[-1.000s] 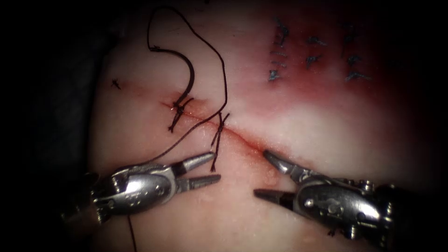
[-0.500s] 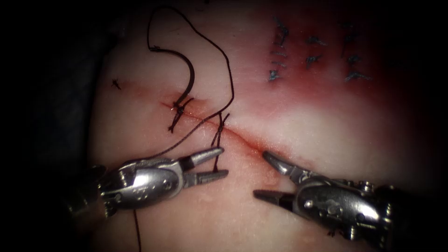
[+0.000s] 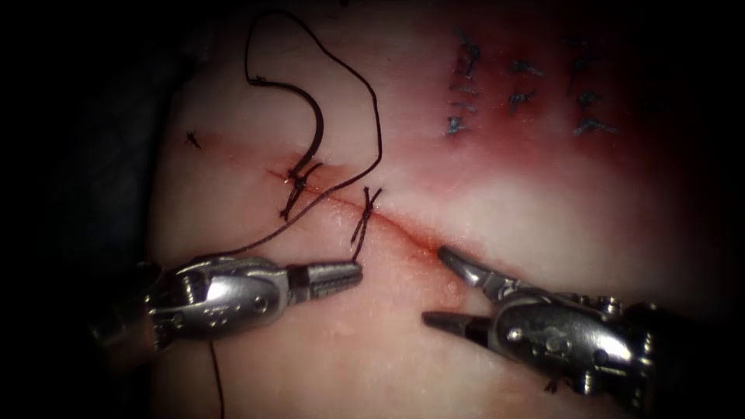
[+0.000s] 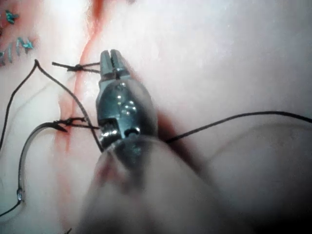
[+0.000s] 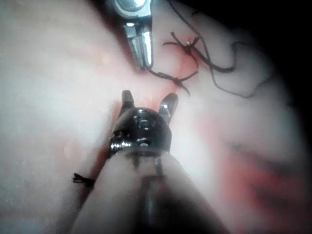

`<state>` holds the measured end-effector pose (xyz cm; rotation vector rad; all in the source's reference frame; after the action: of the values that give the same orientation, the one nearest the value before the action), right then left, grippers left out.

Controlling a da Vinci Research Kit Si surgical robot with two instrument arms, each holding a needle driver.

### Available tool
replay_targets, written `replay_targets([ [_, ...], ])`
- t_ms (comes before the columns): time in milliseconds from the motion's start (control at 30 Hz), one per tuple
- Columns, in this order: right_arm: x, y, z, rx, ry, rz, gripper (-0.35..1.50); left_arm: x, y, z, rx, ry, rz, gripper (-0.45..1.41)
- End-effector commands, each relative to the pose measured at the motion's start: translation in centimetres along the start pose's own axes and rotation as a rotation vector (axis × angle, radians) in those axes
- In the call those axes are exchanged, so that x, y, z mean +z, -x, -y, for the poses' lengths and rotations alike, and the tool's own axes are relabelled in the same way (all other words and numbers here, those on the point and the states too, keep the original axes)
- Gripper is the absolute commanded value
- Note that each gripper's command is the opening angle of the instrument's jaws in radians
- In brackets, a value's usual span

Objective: Wound Closure
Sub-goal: Cut the suture end.

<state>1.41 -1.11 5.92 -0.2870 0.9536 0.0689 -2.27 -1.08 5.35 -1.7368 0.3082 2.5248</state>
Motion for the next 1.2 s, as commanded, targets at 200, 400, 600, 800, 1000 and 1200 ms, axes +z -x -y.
replay_targets([
  [200, 0.24, 0.08, -0.14, 0.003, -0.021, -0.031, 1.31, 0.05, -0.15, 0.18, -0.093, 0.040, -0.031, -0.35],
  [400, 0.43, -0.01, -0.13, -0.003, -0.037, -0.065, 1.31, 0.03, -0.22, 0.33, -0.128, 0.056, -0.070, -0.35],
  [600, 0.76, -0.04, -0.23, -0.035, -0.047, -0.116, 1.28, 0.03, -0.15, 0.33, -0.119, 0.072, -0.089, -0.35],
  [800, 1.10, -0.03, -0.28, -0.051, -0.059, -0.191, 1.29, -0.03, -0.14, 0.32, -0.115, 0.086, -0.102, -0.35],
  [1000, 1.17, -0.07, -0.19, -0.064, -0.076, -0.200, 1.31, -0.05, -0.16, 0.34, -0.118, 0.085, -0.093, -0.35],
  [1200, 1.28, -0.11, -0.20, -0.062, -0.067, -0.201, 1.31, -0.05, -0.25, 0.26, -0.117, 0.086, -0.094, -0.35],
])
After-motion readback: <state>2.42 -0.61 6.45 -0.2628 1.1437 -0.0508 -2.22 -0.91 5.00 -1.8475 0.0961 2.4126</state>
